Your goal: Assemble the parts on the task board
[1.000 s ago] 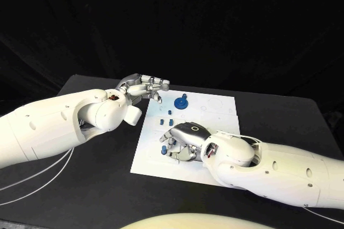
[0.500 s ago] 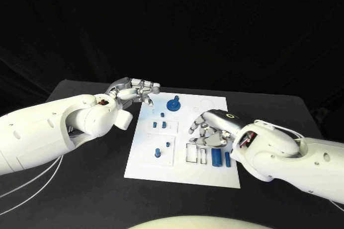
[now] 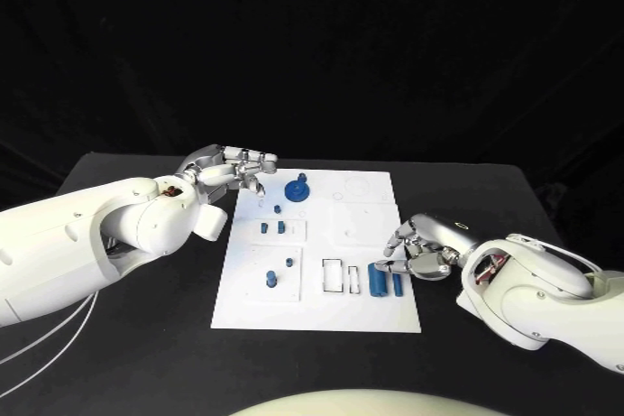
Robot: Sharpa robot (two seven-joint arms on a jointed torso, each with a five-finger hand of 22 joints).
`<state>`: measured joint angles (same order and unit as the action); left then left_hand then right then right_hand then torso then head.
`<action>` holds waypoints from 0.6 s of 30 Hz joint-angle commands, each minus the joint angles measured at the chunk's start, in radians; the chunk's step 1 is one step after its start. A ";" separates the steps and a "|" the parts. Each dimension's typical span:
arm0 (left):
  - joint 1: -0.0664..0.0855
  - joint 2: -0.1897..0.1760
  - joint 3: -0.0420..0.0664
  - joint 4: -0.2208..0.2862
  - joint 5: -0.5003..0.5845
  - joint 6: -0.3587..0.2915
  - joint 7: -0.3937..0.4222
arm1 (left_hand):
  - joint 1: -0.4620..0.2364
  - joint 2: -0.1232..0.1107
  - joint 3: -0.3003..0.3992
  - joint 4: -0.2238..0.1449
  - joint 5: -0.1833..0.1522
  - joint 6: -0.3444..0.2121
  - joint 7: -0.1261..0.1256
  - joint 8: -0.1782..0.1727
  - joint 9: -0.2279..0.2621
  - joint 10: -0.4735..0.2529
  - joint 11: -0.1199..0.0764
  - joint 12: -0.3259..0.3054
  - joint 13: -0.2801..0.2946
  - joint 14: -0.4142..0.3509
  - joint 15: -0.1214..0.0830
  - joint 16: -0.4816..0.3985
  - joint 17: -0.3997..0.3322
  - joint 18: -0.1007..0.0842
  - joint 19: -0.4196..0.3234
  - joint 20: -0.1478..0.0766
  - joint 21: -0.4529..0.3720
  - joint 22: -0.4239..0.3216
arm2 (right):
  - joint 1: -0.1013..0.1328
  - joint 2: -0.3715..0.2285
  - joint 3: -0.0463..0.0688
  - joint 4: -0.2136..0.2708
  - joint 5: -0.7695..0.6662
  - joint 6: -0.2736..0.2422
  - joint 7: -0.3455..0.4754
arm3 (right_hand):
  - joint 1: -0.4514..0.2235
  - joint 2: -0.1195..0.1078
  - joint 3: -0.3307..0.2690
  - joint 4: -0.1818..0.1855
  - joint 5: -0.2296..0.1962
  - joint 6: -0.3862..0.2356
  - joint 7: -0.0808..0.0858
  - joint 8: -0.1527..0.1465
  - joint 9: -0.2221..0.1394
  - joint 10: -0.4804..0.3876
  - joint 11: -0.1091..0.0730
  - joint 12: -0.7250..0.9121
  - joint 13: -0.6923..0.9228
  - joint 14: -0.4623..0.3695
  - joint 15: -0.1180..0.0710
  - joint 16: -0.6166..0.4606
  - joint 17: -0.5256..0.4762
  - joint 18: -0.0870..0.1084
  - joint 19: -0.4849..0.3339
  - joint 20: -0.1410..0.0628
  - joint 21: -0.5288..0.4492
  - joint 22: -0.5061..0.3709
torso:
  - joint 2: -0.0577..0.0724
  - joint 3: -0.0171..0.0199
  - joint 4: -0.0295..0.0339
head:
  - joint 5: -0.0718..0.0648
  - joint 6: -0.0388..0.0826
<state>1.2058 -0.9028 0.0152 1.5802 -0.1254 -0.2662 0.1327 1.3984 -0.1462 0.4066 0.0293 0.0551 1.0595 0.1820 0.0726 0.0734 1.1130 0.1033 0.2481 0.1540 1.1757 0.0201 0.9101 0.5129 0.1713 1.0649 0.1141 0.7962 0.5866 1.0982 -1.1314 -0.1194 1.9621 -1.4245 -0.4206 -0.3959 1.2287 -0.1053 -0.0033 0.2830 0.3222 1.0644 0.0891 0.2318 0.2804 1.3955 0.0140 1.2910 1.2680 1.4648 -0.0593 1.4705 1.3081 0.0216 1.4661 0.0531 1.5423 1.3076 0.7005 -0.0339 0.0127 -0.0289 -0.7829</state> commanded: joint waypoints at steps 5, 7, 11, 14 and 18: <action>0.000 0.000 -0.001 0.004 0.002 0.017 0.006 | 0.000 0.006 -0.007 0.000 -0.004 -0.008 -0.002 0.005 -0.001 -0.007 0.002 0.003 0.001 0.001 0.005 -0.006 -0.001 0.013 0.008 -0.001 -0.002 -0.001 | -0.031 0.014 -0.001 0.006 -0.040 -0.017 -0.108 | -0.042 0.011 -0.049 0.008 0.011 -0.009 -0.003 0.015 0.024 0.008 -0.004 0.013 0.021 0.072 0.003 0.008 0.086 -0.016 0.094 0.001 0.004 0.256 | -0.001 -0.0004 0.0000 | -0.009 -0.004; 0.000 -0.001 -0.001 0.004 0.002 0.016 0.006 | 0.000 0.006 -0.007 0.000 -0.004 -0.008 -0.002 0.005 -0.001 -0.007 0.002 0.003 0.001 0.001 0.005 -0.006 -0.001 0.013 0.008 -0.001 -0.002 -0.001 | -0.038 0.019 -0.001 0.005 -0.044 -0.014 -0.116 | -0.046 0.013 -0.056 0.009 0.013 -0.009 -0.003 0.016 0.028 0.008 -0.004 0.014 0.023 0.072 0.003 0.008 0.086 -0.016 0.094 0.001 0.004 0.256 | -0.001 -0.0008 -0.0006 | -0.008 -0.005; 0.000 -0.002 -0.001 0.004 0.002 0.016 0.006 | 0.000 0.006 -0.007 0.000 -0.004 -0.008 -0.002 0.005 -0.001 -0.007 0.002 0.003 0.001 0.001 0.005 -0.006 -0.001 0.013 0.008 -0.001 -0.002 -0.001 | -0.050 0.032 -0.001 0.000 -0.053 -0.010 -0.129 | -0.048 0.016 -0.061 0.009 0.014 -0.009 -0.004 0.018 0.031 0.010 -0.005 0.016 0.027 0.072 0.003 0.008 0.087 -0.016 0.094 0.001 0.004 0.256 | -0.001 -0.0008 -0.0022 | -0.005 -0.005; 0.000 -0.002 -0.001 0.004 0.002 0.017 0.005 | -0.001 0.005 -0.009 0.001 -0.004 -0.009 -0.002 0.005 -0.001 -0.008 0.002 0.004 0.001 0.001 0.005 -0.006 -0.002 0.013 0.009 -0.001 -0.004 -0.002 | -0.056 0.040 -0.001 -0.006 -0.062 -0.005 -0.138 | -0.050 0.017 -0.065 0.008 0.016 -0.008 -0.005 0.021 0.034 0.009 -0.005 0.016 0.027 0.071 0.002 0.008 0.086 -0.016 0.094 0.001 0.004 0.256 | -0.001 -0.0004 -0.0018 | -0.004 -0.005; 0.000 -0.003 -0.002 0.004 0.002 0.019 0.004 | -0.001 0.005 -0.009 0.001 -0.004 -0.009 -0.002 0.005 -0.001 -0.008 0.002 0.004 0.001 0.001 0.005 -0.006 -0.002 0.013 0.009 -0.001 -0.004 -0.002 | -0.062 0.049 -0.001 -0.015 -0.076 0.004 -0.153 | -0.051 0.018 -0.071 0.008 0.017 -0.007 -0.005 0.023 0.038 0.009 -0.006 0.015 0.028 0.071 0.002 0.007 0.084 -0.016 0.093 0.000 0.002 0.255 | -0.001 -0.0006 -0.0016 | -0.003 -0.006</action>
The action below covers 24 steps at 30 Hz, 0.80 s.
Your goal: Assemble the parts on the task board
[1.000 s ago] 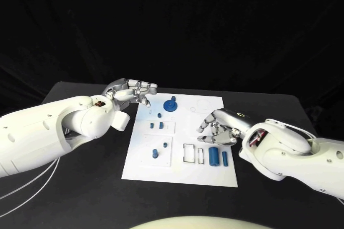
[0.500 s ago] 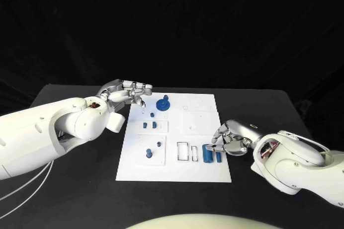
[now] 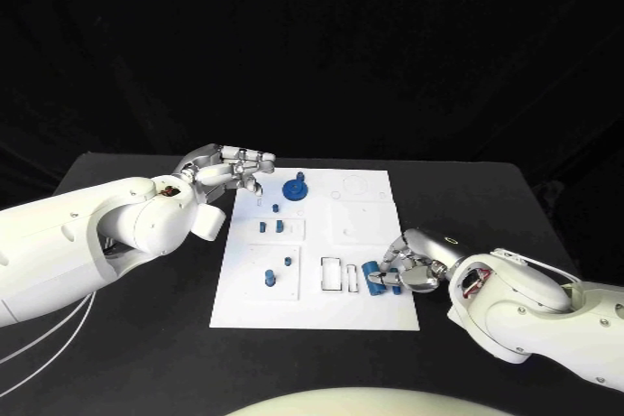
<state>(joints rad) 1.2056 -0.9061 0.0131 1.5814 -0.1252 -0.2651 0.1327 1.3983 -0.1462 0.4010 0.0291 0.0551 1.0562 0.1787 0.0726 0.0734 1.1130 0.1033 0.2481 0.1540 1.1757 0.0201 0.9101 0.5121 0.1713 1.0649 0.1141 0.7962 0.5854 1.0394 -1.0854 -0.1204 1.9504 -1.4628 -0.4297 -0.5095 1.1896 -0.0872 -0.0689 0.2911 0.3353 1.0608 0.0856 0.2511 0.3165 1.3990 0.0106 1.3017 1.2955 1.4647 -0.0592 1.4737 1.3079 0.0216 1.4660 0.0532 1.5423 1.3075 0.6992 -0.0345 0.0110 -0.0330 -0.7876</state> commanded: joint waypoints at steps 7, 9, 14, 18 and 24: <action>0.000 -0.002 0.000 0.003 0.002 0.020 0.003 | -0.001 0.005 -0.004 0.001 -0.004 -0.006 0.001 0.005 -0.001 -0.008 0.002 0.004 0.001 0.001 0.005 -0.006 -0.001 0.013 0.009 -0.001 -0.004 -0.001 | -0.013 0.019 0.000 -0.014 -0.064 0.026 -0.067 | -0.016 0.003 -0.017 0.000 0.005 0.001 -0.005 0.012 0.011 0.006 -0.004 0.006 0.004 0.071 0.000 0.003 0.083 -0.015 0.093 -0.001 0.001 0.255 | 0.000 -0.0002 -0.0004 | 0.001 -0.003; 0.000 -0.002 0.000 0.003 0.002 0.020 0.003 | -0.001 0.005 -0.004 0.001 -0.004 -0.006 0.001 0.005 -0.001 -0.008 0.002 0.004 0.001 0.001 0.005 -0.006 -0.001 0.013 0.009 -0.001 -0.004 -0.001 | -0.016 0.026 0.000 -0.017 -0.069 0.027 -0.073 | -0.017 0.004 -0.020 0.001 0.006 0.002 -0.005 0.014 0.014 0.006 -0.005 0.005 0.005 0.070 0.000 0.002 0.082 -0.015 0.093 -0.001 0.001 0.255 | 0.001 -0.0004 -0.0006 | 0.001 -0.003; 0.000 -0.002 0.000 0.003 0.002 0.022 0.001 | -0.002 0.005 -0.005 0.001 -0.004 -0.006 0.002 0.005 -0.001 -0.009 0.002 0.005 0.001 0.001 0.006 -0.006 -0.001 0.013 0.009 0.000 -0.005 -0.001 | -0.025 0.043 0.000 -0.026 -0.074 0.026 -0.081 | -0.018 0.002 -0.026 0.001 0.005 0.002 -0.006 0.016 0.017 0.004 -0.005 0.002 0.003 0.070 -0.001 0.001 0.080 -0.014 0.091 -0.002 -0.003 0.254 | 0.000 -0.0005 -0.0004 | 0.000 -0.004; 0.000 -0.002 0.000 0.003 0.002 0.024 0.000 | -0.002 0.005 -0.005 0.001 -0.004 -0.006 0.002 0.005 -0.001 -0.009 0.002 0.005 0.001 0.001 0.006 -0.006 -0.001 0.013 0.009 0.000 -0.005 -0.002 | -0.030 0.056 0.000 -0.033 -0.075 0.026 -0.084 | -0.020 0.001 -0.030 0.001 0.003 0.000 -0.006 0.017 0.019 0.003 -0.006 0.001 0.003 0.069 -0.001 0.000 0.078 -0.014 0.090 -0.002 -0.004 0.253 | 0.001 -0.0008 0.0005 | -0.001 -0.005; 0.000 -0.002 0.000 0.003 0.002 0.024 -0.001 | -0.002 0.005 -0.005 0.001 -0.004 -0.006 0.002 0.005 -0.001 -0.009 0.002 0.005 0.001 0.001 0.006 -0.006 -0.001 0.013 0.009 0.000 -0.005 -0.002 | -0.037 0.075 0.000 -0.045 -0.074 0.035 -0.087 | -0.020 0.000 -0.036 0.001 0.002 -0.001 -0.006 0.019 0.022 0.003 -0.006 0.001 0.004 0.069 -0.001 0.000 0.079 -0.014 0.090 -0.002 -0.005 0.253 | 0.000 -0.0014 -0.0004 | 0.000 -0.006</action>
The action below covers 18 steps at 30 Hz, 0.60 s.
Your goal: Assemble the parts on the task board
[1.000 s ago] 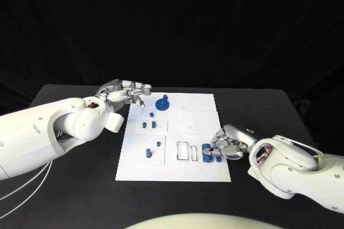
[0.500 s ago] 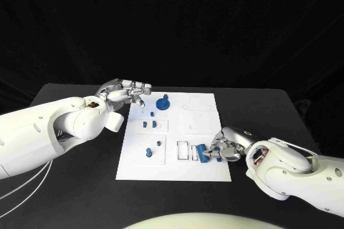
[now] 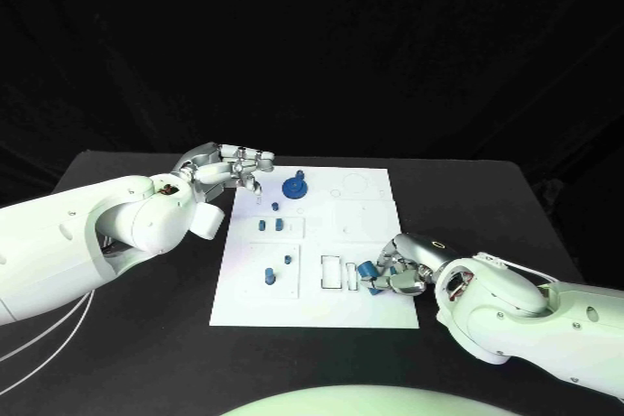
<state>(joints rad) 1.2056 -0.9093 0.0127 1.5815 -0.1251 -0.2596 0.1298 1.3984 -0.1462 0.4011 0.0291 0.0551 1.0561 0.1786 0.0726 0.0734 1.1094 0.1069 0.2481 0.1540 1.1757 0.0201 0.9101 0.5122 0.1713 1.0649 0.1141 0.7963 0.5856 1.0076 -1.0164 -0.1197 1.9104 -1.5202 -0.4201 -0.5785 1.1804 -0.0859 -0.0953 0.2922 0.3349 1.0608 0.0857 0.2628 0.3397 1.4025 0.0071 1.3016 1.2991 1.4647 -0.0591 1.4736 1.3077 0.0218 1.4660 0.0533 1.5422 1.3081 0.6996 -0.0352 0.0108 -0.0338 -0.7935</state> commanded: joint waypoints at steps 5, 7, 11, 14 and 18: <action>0.000 0.000 0.000 0.003 0.002 0.019 0.001 | -0.002 0.005 -0.005 0.001 -0.004 -0.006 0.002 0.005 -0.001 -0.005 -0.001 0.005 0.001 0.001 0.006 -0.006 -0.001 0.013 0.009 0.000 -0.005 -0.002 | -0.011 0.017 -0.001 -0.012 -0.015 0.036 -0.021 | -0.012 -0.003 -0.013 0.000 0.001 -0.001 -0.006 0.008 0.001 -0.001 -0.002 0.001 0.001 0.069 -0.001 0.000 0.078 -0.014 0.090 -0.002 -0.006 0.252 | -0.001 -0.0009 0.0001 | 0.001 -0.001; 0.000 0.000 0.000 0.003 0.002 0.019 0.001 | -0.002 0.005 -0.005 0.001 -0.004 -0.006 0.002 0.005 -0.001 -0.005 -0.001 0.005 0.001 0.001 0.006 -0.006 -0.001 0.013 0.009 0.000 -0.005 -0.002 | -0.013 0.019 -0.001 -0.014 -0.014 0.041 -0.022 | -0.012 -0.004 -0.015 -0.001 0.001 -0.002 -0.007 0.009 0.002 -0.001 -0.003 0.001 0.001 0.069 -0.001 0.000 0.078 -0.014 0.090 -0.002 -0.006 0.252 | -0.001 -0.0012 0.0002 | 0.000 -0.002; 0.000 -0.001 0.000 0.004 0.002 0.020 0.000 | -0.004 0.005 -0.007 0.002 -0.004 -0.007 0.002 0.005 -0.001 -0.006 -0.001 0.005 0.001 0.000 0.006 -0.006 -0.002 0.013 0.009 0.000 -0.006 -0.003 | -0.014 0.024 -0.001 -0.017 -0.017 0.060 -0.025 | 0.000 -0.011 -0.024 -0.003 0.001 -0.006 -0.007 0.013 0.010 -0.003 -0.003 -0.003 0.001 0.069 -0.002 -0.001 0.077 -0.013 0.088 -0.003 -0.010 0.251 | -0.001 -0.0016 0.0004 | 0.000 -0.001; 0.000 -0.001 0.000 0.004 0.002 0.021 -0.001 | -0.004 0.005 -0.007 0.002 -0.004 -0.007 0.002 0.005 -0.001 -0.006 -0.001 0.005 0.001 0.000 0.006 -0.006 -0.002 0.013 0.009 0.000 -0.006 -0.003 | -0.015 0.026 -0.001 -0.018 -0.023 0.068 -0.029 | 0.018 -0.012 -0.028 -0.005 0.005 -0.007 -0.007 0.017 0.016 -0.004 -0.003 -0.004 0.002 0.069 -0.002 0.000 0.078 -0.013 0.088 -0.003 -0.010 0.251 | -0.001 -0.0017 0.0002 | 0.000 -0.001; 0.000 -0.002 0.000 0.005 0.002 0.022 -0.002 | -0.004 0.005 -0.007 0.002 -0.004 -0.007 0.002 0.005 -0.001 -0.006 -0.001 0.005 0.001 0.000 0.006 -0.006 -0.002 0.013 0.009 0.000 -0.006 -0.003 | -0.015 0.027 -0.001 -0.020 -0.034 0.066 -0.039 | 0.059 -0.006 -0.031 -0.010 0.049 -0.010 -0.009 0.029 0.032 -0.003 -0.005 -0.004 0.007 0.069 -0.003 0.000 0.080 -0.014 0.089 -0.004 -0.007 0.252 | -0.001 -0.0017 -0.0003 | -0.001 0.000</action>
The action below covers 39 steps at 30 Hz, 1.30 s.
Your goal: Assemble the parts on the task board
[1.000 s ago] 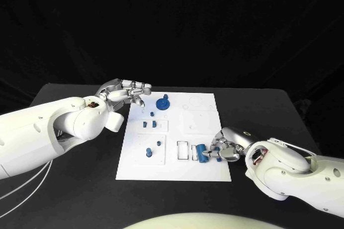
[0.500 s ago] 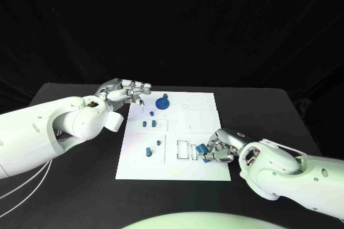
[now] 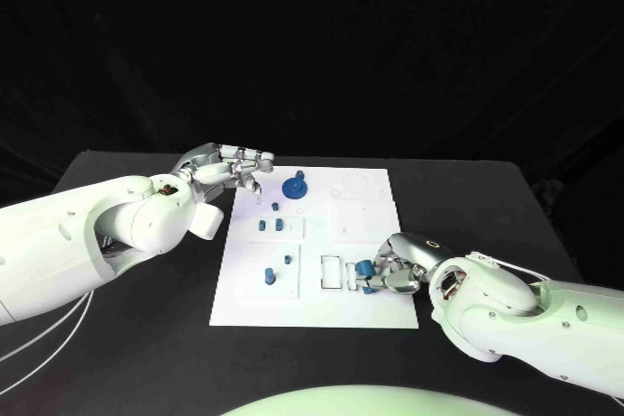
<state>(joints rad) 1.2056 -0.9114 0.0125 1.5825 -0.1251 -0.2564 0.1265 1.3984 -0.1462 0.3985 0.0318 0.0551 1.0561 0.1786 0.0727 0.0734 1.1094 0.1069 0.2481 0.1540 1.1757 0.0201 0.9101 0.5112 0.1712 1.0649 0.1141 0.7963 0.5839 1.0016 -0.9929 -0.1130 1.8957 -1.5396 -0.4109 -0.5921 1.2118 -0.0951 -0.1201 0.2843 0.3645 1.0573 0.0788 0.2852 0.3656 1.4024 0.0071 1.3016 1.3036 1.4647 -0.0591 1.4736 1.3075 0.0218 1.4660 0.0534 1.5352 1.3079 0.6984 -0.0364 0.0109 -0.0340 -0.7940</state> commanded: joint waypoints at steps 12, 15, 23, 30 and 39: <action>0.000 -0.001 0.000 0.004 0.002 0.019 0.001 | -0.004 0.005 -0.005 0.000 -0.004 -0.008 0.002 0.005 -0.002 -0.007 -0.001 0.006 0.001 0.000 0.006 -0.006 -0.001 0.013 0.010 0.000 -0.007 -0.001 | 0.000 -0.020 -0.001 0.040 0.046 -0.076 -0.034 | 0.080 0.026 -0.011 -0.001 0.175 0.001 -0.013 0.034 0.038 0.019 -0.015 0.018 0.032 0.073 -0.011 0.009 0.096 -0.018 0.097 -0.011 0.018 0.258 | -0.001 -0.0007 -0.0011 | 0.001 0.005; 0.000 0.000 0.000 0.004 0.002 0.019 0.001 | -0.004 0.005 -0.005 0.000 -0.004 -0.008 0.002 0.005 -0.002 -0.007 -0.001 0.006 0.001 0.000 0.006 -0.006 -0.001 0.013 0.010 0.000 -0.007 -0.001 | 0.014 -0.024 0.001 0.055 0.078 -0.100 -0.030 | 0.080 0.028 -0.012 0.000 0.179 0.003 -0.014 0.036 0.040 0.019 -0.016 0.017 0.032 0.073 -0.012 0.009 0.096 -0.018 0.097 -0.012 0.017 0.257 | -0.001 -0.0007 -0.0001 | 0.000 0.008; 0.000 0.001 0.000 0.003 0.002 0.020 0.001 | -0.004 0.005 -0.005 0.000 -0.004 -0.008 0.002 0.005 -0.002 -0.007 -0.001 0.006 0.001 0.000 0.006 -0.006 -0.001 0.013 0.010 0.000 -0.007 -0.001 | 0.034 -0.024 0.005 0.085 0.137 -0.138 -0.020 | 0.075 0.036 -0.016 0.004 0.194 0.004 -0.016 0.039 0.045 0.021 -0.018 0.018 0.035 0.073 -0.014 0.009 0.096 -0.018 0.097 -0.013 0.019 0.258 | 0.000 -0.0006 0.0012 | 0.002 0.010; 0.000 0.001 0.000 0.004 0.002 0.020 0.001 | -0.004 0.005 -0.005 0.000 -0.004 -0.008 0.002 0.005 -0.002 -0.007 -0.001 0.006 0.001 0.000 0.006 -0.006 -0.001 0.013 0.010 0.000 -0.007 -0.001 | 0.037 -0.002 0.006 0.085 0.171 -0.125 -0.009 | 0.067 0.041 -0.019 0.006 0.201 0.005 -0.016 0.041 0.048 0.022 -0.018 0.018 0.035 0.073 -0.014 0.009 0.096 -0.018 0.097 -0.014 0.019 0.258 | 0.000 -0.0016 -0.0006 | 0.004 0.009; 0.000 0.002 0.000 0.007 0.002 0.020 0.001 | -0.004 0.006 -0.006 0.000 -0.004 -0.008 0.002 0.005 -0.002 -0.008 -0.001 0.006 0.001 0.000 0.006 -0.007 -0.002 0.013 0.010 0.000 -0.007 -0.002 | 0.039 0.070 0.005 0.035 0.229 -0.066 0.001 | -0.007 0.070 -0.052 0.008 0.137 0.020 -0.025 0.053 0.063 0.034 -0.024 0.025 0.047 0.073 -0.019 0.009 0.096 -0.018 0.097 -0.018 0.018 0.258 | 0.001 -0.0025 0.0006 | 0.003 0.008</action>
<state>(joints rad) 1.2056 -0.9113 0.0116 1.5860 -0.1251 -0.2527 0.1232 1.3983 -0.1462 0.3985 0.0318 0.0551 1.0561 0.1786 0.0726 0.0734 1.1095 0.1068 0.2480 0.1540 1.1757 0.0201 0.9101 0.5105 0.1712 1.0649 0.1141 0.7923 0.5827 1.0400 -0.9352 -0.1076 1.9421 -1.3553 -0.5197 -0.6063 1.2154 -0.0269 -0.1655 0.2911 0.5067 1.0563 0.0654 0.3352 0.4275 1.4294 -0.0199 1.3220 1.3079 1.4683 -0.0701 1.4776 1.3081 0.0219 1.4660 0.0455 1.5507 1.3074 0.6986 -0.0383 0.0108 -0.0308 -0.7859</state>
